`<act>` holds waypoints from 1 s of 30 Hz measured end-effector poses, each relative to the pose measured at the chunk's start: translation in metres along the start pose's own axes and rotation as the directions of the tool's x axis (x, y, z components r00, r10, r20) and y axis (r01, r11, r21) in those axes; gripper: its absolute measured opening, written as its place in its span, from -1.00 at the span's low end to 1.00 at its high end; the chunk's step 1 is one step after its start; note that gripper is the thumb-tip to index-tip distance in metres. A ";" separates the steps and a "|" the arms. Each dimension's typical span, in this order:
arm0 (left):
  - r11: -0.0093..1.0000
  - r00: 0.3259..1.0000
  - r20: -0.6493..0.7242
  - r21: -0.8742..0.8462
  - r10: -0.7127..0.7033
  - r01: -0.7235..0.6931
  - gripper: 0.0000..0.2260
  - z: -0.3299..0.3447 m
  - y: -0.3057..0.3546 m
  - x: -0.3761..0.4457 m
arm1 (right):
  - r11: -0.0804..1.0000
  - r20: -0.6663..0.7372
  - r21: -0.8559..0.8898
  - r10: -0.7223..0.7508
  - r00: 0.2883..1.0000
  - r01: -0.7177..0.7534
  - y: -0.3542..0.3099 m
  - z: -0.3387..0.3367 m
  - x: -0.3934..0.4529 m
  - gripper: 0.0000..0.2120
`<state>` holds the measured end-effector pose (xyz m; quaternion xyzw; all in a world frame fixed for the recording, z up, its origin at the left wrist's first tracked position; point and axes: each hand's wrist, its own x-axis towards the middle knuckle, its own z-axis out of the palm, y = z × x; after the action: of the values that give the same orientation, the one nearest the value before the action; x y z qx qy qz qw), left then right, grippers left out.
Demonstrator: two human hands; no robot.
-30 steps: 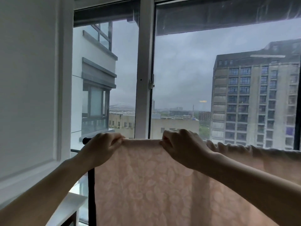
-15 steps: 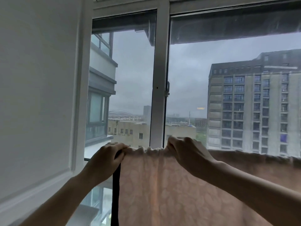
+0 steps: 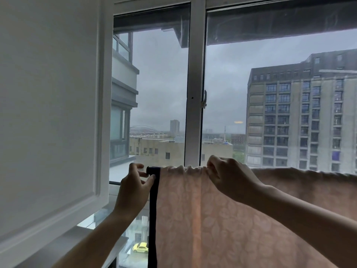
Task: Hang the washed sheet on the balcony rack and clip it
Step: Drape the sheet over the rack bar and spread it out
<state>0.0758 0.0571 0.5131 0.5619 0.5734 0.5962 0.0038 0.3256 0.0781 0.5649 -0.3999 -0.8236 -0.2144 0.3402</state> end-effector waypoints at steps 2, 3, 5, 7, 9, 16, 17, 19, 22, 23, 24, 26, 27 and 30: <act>0.998 0.999 0.005 -0.034 -0.044 0.044 -0.67 0.000 0.002 -0.001 | 1.000 -0.009 -0.004 -0.006 1.000 0.006 -0.001 0.002 -0.001 -0.81; 0.996 0.998 0.012 -0.054 -0.068 0.068 -0.67 0.000 0.003 -0.001 | 1.000 -0.013 -0.008 -0.009 1.000 0.009 -0.002 0.003 -0.002 -0.81; 0.984 0.991 0.045 -0.121 -0.128 0.132 -0.67 -0.001 0.003 0.001 | 1.000 -0.015 -0.002 -0.019 1.000 0.019 -0.003 0.004 -0.002 -0.81; 0.957 0.982 0.080 -0.224 -0.171 0.185 -0.67 -0.003 0.003 0.005 | 0.999 -0.018 0.001 -0.034 0.999 0.034 -0.002 0.005 -0.003 -0.82; 0.950 0.984 0.082 -0.260 -0.156 0.173 -0.69 -0.007 0.006 0.010 | 0.999 -0.027 -0.001 -0.041 0.999 0.041 -0.003 0.005 -0.002 -0.87; 0.985 0.998 0.034 -0.166 -0.043 0.048 -0.61 -0.008 0.004 -0.004 | 0.995 -0.075 -0.051 -0.085 0.994 0.082 -0.010 0.012 -0.006 -0.92; 0.981 0.998 0.045 -0.187 -0.049 0.057 -0.60 -0.007 0.002 -0.007 | 0.992 -0.079 -0.075 -0.104 0.991 0.099 -0.012 0.013 -0.008 -0.94; 0.970 0.994 0.097 -0.229 -0.059 0.080 -0.59 -0.006 -0.004 -0.013 | 0.979 -0.078 -0.137 -0.164 0.983 0.152 -0.016 0.015 -0.012 -0.89; 0.971 0.980 0.193 -0.224 -0.045 0.088 -0.56 -0.003 -0.012 -0.021 | 0.931 -0.046 -0.226 -0.305 0.951 0.288 -0.018 0.022 -0.018 -0.63; 0.976 0.977 0.210 -0.203 -0.032 0.075 -0.56 -0.001 -0.015 -0.025 | 0.915 -0.039 -0.250 -0.336 0.941 0.316 -0.019 0.025 -0.021 -0.60; 0.981 0.975 0.220 -0.184 -0.021 0.062 -0.57 0.001 -0.018 -0.029 | 0.902 -0.035 -0.274 -0.355 0.934 0.333 -0.019 0.029 -0.024 -0.60; 0.985 0.975 0.222 -0.166 -0.013 0.051 -0.60 0.005 -0.025 -0.038 | 0.877 -0.041 -0.331 -0.382 0.923 0.348 -0.019 0.035 -0.029 -0.65; 0.986 0.975 0.223 -0.161 -0.012 0.049 -0.61 0.006 -0.028 -0.043 | 0.862 -0.041 -0.363 -0.395 0.918 0.355 -0.019 0.037 -0.031 -0.68; 0.984 0.964 0.264 -0.166 -0.014 0.060 -0.66 0.010 -0.042 -0.059 | 0.831 -0.012 -0.389 -0.437 0.899 0.399 -0.023 0.051 -0.039 -0.65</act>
<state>0.0776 0.0404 0.4418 0.6225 0.5244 0.5640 0.1392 0.3049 0.0765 0.4997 -0.2564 -0.8162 -0.4574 0.2426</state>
